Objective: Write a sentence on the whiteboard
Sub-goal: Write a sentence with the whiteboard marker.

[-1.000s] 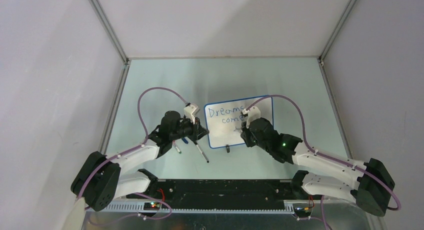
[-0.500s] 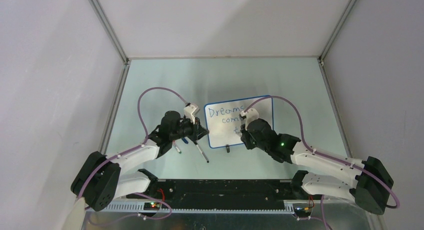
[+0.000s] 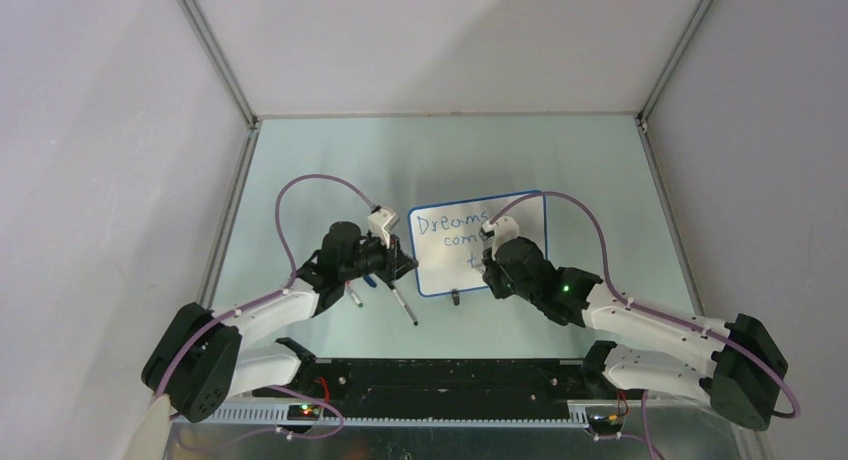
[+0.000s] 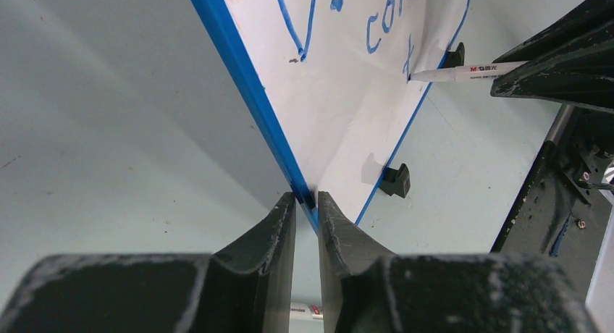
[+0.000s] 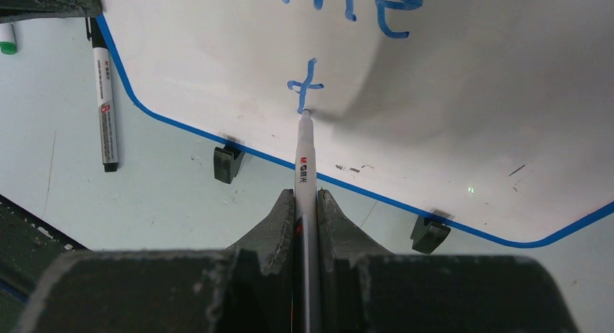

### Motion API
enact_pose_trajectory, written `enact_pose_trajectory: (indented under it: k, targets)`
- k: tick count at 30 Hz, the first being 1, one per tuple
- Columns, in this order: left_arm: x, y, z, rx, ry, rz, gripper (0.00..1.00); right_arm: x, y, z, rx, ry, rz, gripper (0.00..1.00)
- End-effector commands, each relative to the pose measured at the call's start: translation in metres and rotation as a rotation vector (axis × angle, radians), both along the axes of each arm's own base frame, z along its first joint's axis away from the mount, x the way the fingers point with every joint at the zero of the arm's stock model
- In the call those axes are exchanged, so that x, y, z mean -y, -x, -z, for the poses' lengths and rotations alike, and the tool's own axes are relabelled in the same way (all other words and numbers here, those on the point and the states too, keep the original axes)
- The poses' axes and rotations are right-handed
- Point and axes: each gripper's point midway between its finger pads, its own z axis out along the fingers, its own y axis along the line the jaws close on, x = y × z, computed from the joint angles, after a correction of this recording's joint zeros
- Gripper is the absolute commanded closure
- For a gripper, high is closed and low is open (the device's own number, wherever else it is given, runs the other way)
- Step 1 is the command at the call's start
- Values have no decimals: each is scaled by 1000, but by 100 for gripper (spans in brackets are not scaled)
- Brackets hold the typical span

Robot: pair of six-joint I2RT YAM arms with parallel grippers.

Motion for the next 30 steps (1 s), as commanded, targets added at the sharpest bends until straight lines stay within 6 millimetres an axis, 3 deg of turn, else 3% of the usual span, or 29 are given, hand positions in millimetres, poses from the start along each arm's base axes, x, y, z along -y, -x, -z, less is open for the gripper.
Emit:
enact_pose_trajectory:
  k: [1,9,22,30]
  targets:
    - [4,-5,-17,69,18,15,77,1,-12,-23,54,-33,39,100]
    - [4,-6,-18,70,18,14,78,0,-13,-30,65,-62,25,100]
    - [5,-5,-19,72,23,18,77,0,-11,-64,212,-145,-38,100]
    - [6,-5,-19,70,25,22,77,8,-5,-51,226,-137,-8,100]
